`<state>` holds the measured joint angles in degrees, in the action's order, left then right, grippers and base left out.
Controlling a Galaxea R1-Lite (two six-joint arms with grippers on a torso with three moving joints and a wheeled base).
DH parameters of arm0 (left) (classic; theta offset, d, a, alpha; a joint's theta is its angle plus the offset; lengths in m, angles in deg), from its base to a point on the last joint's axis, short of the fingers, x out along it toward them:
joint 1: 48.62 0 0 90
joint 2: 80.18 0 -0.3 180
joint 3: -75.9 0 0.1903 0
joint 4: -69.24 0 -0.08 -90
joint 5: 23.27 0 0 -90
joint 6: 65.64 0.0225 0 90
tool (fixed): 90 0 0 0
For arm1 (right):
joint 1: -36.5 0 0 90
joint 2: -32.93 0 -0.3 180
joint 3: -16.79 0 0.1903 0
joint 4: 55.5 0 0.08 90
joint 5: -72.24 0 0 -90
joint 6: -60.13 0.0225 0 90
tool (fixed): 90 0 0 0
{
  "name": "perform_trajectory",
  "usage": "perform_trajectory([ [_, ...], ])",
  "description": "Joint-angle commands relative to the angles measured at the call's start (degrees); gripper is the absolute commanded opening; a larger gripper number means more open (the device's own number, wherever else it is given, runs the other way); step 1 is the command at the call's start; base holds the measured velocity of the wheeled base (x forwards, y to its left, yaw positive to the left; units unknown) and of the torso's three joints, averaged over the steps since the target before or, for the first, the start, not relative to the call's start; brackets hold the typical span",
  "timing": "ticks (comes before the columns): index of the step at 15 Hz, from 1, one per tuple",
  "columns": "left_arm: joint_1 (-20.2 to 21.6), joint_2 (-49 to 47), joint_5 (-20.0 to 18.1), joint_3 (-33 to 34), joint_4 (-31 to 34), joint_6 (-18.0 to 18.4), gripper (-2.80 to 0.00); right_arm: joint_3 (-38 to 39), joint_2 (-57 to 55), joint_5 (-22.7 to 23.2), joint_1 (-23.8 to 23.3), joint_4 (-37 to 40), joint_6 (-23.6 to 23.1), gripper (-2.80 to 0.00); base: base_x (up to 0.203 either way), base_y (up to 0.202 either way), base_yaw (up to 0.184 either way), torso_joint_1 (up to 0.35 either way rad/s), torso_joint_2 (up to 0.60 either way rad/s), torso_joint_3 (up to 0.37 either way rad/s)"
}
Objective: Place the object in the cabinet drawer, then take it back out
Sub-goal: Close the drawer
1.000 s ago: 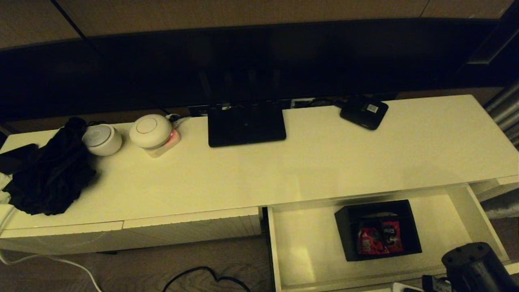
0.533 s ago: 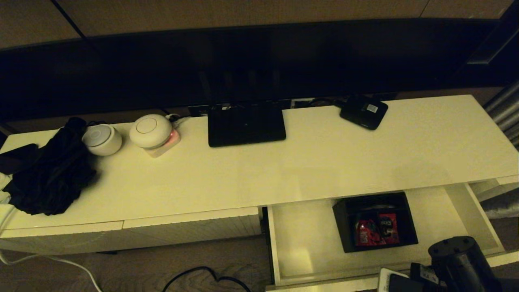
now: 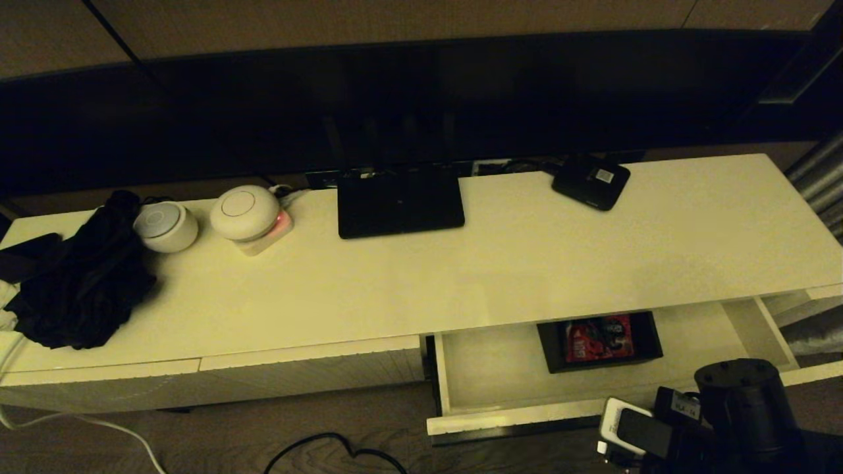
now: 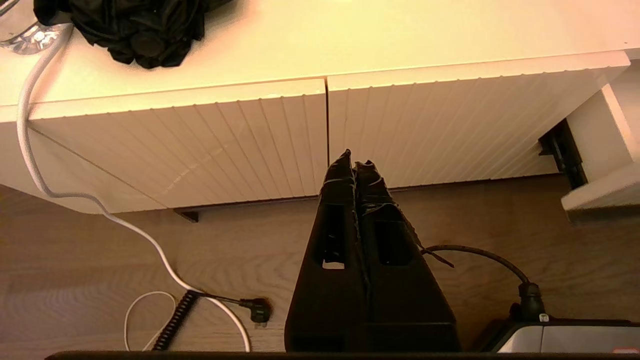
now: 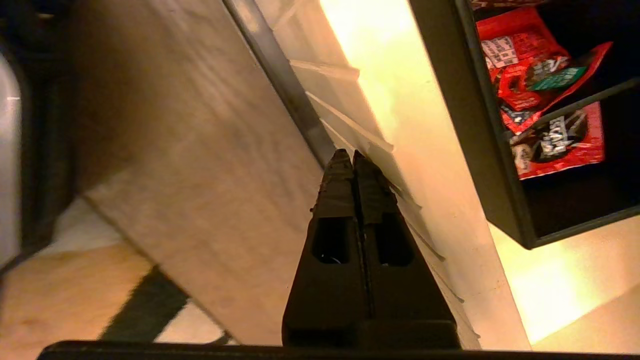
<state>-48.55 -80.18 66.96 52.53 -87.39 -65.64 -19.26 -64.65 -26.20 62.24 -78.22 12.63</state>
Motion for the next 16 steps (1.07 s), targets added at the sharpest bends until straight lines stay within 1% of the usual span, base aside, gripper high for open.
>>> perform_trajectory([
  [1,-0.06,0.00,0.03,0.18,0.00,0.00,-2.80,-1.93,-2.16,-0.29,-0.43,-1.38,-0.40,-2.80,0.000,0.000,0.000,0.000,0.00,0.000],
  [6,0.01,0.00,0.03,0.18,0.00,0.00,-2.80,-6.59,-7.00,-0.64,-2.06,-5.16,-0.40,-2.80,0.000,0.000,0.000,0.000,0.00,0.000],
  [11,0.01,0.00,0.03,0.18,0.00,0.00,-2.80,-12.70,-9.35,-0.63,-3.72,-5.33,-0.32,-2.80,0.000,0.000,0.000,0.000,0.00,0.000],
  [16,-0.02,0.00,0.03,0.18,0.00,0.00,-2.80,-17.64,-10.00,-0.61,-3.86,-5.33,-0.57,-2.80,0.000,0.000,0.000,0.000,0.00,0.000],
])
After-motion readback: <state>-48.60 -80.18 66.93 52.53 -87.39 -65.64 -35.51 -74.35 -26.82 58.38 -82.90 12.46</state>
